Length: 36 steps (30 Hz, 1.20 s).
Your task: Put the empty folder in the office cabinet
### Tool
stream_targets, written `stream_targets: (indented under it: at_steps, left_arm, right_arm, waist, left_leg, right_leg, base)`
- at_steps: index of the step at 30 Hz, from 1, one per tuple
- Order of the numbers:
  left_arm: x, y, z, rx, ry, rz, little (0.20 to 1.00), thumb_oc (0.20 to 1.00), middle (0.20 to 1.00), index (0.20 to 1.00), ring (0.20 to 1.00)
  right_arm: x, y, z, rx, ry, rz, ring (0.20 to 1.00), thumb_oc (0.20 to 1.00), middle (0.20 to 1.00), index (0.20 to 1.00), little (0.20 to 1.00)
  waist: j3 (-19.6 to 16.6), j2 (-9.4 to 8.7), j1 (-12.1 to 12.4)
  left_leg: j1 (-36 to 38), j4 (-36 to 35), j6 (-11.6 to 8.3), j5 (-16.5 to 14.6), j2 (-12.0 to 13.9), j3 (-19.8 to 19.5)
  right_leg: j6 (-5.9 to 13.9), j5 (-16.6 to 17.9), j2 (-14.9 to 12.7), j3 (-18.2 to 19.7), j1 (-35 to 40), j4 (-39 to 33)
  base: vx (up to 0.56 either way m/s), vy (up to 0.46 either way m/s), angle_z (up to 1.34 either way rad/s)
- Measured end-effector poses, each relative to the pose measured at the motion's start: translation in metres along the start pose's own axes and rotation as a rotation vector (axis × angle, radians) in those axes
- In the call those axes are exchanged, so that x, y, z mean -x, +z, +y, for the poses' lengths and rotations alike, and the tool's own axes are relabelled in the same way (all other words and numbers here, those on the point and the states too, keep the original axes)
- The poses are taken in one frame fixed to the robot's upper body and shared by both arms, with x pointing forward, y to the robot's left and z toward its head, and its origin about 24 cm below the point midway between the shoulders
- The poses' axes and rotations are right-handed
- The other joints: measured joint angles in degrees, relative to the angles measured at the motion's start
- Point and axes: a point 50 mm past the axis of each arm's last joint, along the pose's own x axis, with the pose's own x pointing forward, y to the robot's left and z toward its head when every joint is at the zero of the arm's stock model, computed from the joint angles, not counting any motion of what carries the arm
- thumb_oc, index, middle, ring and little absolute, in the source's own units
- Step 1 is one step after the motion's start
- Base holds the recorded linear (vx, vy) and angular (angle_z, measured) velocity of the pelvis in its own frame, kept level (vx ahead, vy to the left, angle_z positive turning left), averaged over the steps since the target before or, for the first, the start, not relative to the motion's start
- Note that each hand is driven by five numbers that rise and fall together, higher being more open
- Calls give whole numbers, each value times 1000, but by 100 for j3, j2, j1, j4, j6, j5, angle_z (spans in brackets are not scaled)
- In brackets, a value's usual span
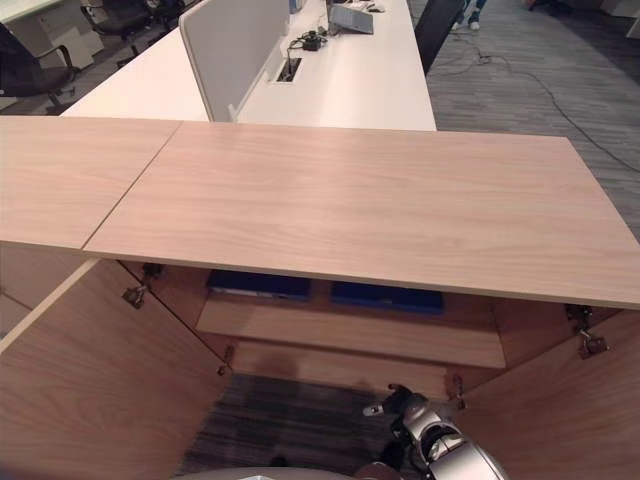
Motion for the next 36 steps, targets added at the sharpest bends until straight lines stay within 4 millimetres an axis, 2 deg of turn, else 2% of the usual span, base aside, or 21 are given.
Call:
stream_targets:
  at_steps: [2, 3, 4, 5, 7, 8, 9, 10, 12, 13, 14, 17, 19, 22, 24, 26, 30, 32, 36]
  left_arm:
    - [0, -2, -7, 8, -27, 15, 1000, 1000, 1000, 1000, 1000]
    - [0, -3, -9, 42, -36, 29, 1000, 1000, 1000, 1000, 1000]
    - [0, -3, -10, 56, -38, 32, 1000, 1000, 1000, 1000, 1000]
    - [1, -7, -11, 66, -40, 41, 1000, 1000, 1000, 1000, 1000]
    - [1, -6, -8, 64, -35, 42, 1000, 1000, 1000, 1000, 1000]
    - [1, -8, -9, 63, -38, 49, 1000, 1000, 1000, 1000, 1000]
    - [0, -3, -7, 53, -35, 34, 1000, 1000, 1000, 1000, 1000]
    - [1, -8, -9, 44, -38, 47, 1000, 1000, 1000, 1000, 1000]
    - [1, 1, -16, 44, -56, 20, 1000, 1000, 1000, 1000, 1000]
    - [1, 0, -19, 42, -63, 23, 1000, 1000, 1000, 1000, 1000]
    - [1, 7, -21, 42, -68, 6, 1000, 1000, 1000, 1000, 1000]
    - [0, 17, -20, 33, -62, -20, 1000, 1000, 1000, 1000, 1000]
    - [-1, 26, -14, -5, -40, -47, 1000, 1000, 1000, 1000, 1000]
    - [-1, 30, -8, -38, -23, -58, 1000, 1000, 1000, 1000, 1000]
    - [-1, 29, -7, -47, -20, -54, 1000, 1000, 1000, 1000, 1000]
    - [-1, 27, -6, -52, -20, -48, 1000, 1000, 1000, 1000, 1000]
    - [-1, 25, -5, -49, -21, -40, 1000, 1000, 1000, 1000, 1000]
    - [-1, 12, -7, -15, -28, -11, 1000, 1000, 1000, 1000, 1000]
    - [0, 7, -7, 52, -32, 9, 1000, 1000, 1000, 1000, 1000]
  right_arm:
    - [0, -8, 2, -63, 5, 27, 1000, 1000, 1000, 1000, 1000]
    - [1, -16, 6, -111, 15, 51, 1000, 1000, 1000, 1000, 1000]
    - [1, -21, 9, -133, 22, 71, 1000, 1000, 1000, 1000, 1000]
    - [2, -26, 16, -169, 38, 93, 1000, 1000, 1000, 1000, 1000]
    - [3, -30, 24, -208, 55, 92, 1000, 1000, 1000, 1000, 1000]
    - [3, -29, 24, -249, 52, 83, 1000, 1000, 1000, 1000, 1000]
    - [4, -35, 29, -267, 61, 101, 1000, 1000, 1000, 1000, 1000]
    - [4, -35, 31, -280, 66, 94, 1000, 1000, 1000, 1000, 1000]
    - [6, -44, 35, -313, 70, 115, 1000, 1000, 1000, 1000, 1000]
    - [6, -43, 35, -312, 71, 114, 1000, 1000, 1000, 1000, 1000]
    - [7, -53, 38, -329, 71, 134, 1000, 1000, 1000, 1000, 1000]
    - [13, -74, 45, -364, 80, 193, 1000, 1000, 1000, 1000, 1000]
    - [17, -88, 52, -400, 84, 225, 1000, 1000, 1000, 1000, 1000]
    - [20, -99, 54, -403, 75, 257, 1000, 1000, 1000, 1000, 1000]
    - [23, -108, 56, -410, 73, 291, 1000, 1000, 1000, 1000, 1000]
    - [24, -111, 56, -423, 65, 298, 1000, 1000, 1000, 1000, 1000]
    - [25, -114, 56, -423, 58, 297, 1000, 1000, 1000, 1000, 1000]
    - [25, -115, 54, -429, 53, 290, 1000, 1000, 1000, 1000, 1000]
    - [27, -120, 51, -525, 25, 299, 1000, 1000, 1000, 1000, 1000]
  waist:
    - [53, 95, 0]
    - [78, 216, -12]
    - [56, 255, 0]
    - [-45, 285, 44]
    - [-156, 126, 48]
    - [-194, 91, 67]
    - [-253, -5, 28]
    - [-308, -65, 70]
    - [-447, -18, 16]
    - [-506, -59, 36]
    - [-587, -20, -52]
    - [-722, 22, -195]
    - [-799, -76, -315]
    - [-877, -134, -351]
    - [-875, -164, -480]
    - [-865, -133, -511]
    - [-868, -119, -508]
    - [-859, -84, -514]
    - [-763, -14, -507]
  left_leg:
    - [47, -6, 93, -66, 124, 143]
    - [76, -2, 156, -11, 248, 246]
    - [107, -4, 162, -7, 325, 296]
    - [97, -4, 185, -43, 393, 395]
    - [44, 26, 96, -5, 380, 516]
    - [24, 26, 84, -23, 346, 502]
    - [21, 27, 10, 29, 343, 566]
    - [22, 19, -24, 31, 290, 568]
    - [18, 40, -105, 33, 390, 805]
    - [-6, 28, -225, 17, 405, 917]
    - [-2, 59, -316, 27, 501, 988]
    - [-8, 145, -435, 1, 797, 1053]
    - [-128, 243, -518, -13, 986, 1068]
    - [-210, 208, -613, 56, 1087, 1046]
    - [-182, 227, -620, 81, 1158, 1052]
    - [-185, 216, -643, 90, 1210, 1075]
    - [-178, 232, -649, 86, 1323, 1181]
    - [-149, 325, -649, 86, 1472, 1248]
    - [-92, 482, -586, 47, 1693, 1223]
  right_leg:
    - [7, 228, 28, 138, -43, 64]
    - [6, -128, -5, 223, -102, 549]
    - [-3, -300, -58, 241, -137, 974]
    - [126, -453, -220, 423, -271, 1610]
    - [243, -553, -496, 571, -56, 1559]
    - [282, -496, -483, 721, 71, 1348]
    - [408, -487, -450, 821, 304, 933]
    - [451, -544, -387, 890, 469, 606]
    - [480, -595, -180, 1003, 514, 76]
    - [466, -607, -102, 1088, 537, -122]
    - [466, -644, 10, 1161, 545, -277]
    - [355, -637, 352, 1322, 555, -417]
    - [299, -604, 529, 1341, 513, -539]
    - [163, -570, 686, 1481, 358, -562]
    - [131, -529, 751, 1490, 320, -541]
    - [112, -535, 804, 1511, 314, -541]
    - [76, -545, 922, 1582, 278, -540]
    - [8, -555, 1079, 1650, 255, -537]
    - [-145, -594, 1312, 1779, 305, -542]
  base:
    - [-59, -27, -30]
    - [-33, -47, -23]
    - [-86, -81, -33]
    - [-90, -139, -51]
    - [-67, -185, -43]
    - [-22, -122, -23]
    - [-50, -259, -21]
    - [-23, -223, -37]
    - [-9, -202, -69]
    - [-27, -241, -75]
    - [-37, -314, -53]
    - [-44, -223, -34]
    - [-48, -217, -20]
    - [-25, -168, -21]
    - [-16, -178, -8]
    - [-5, -144, -9]
    - [-8, -172, -14]
    - [-25, -160, -21]
    - [-33, -124, -18]
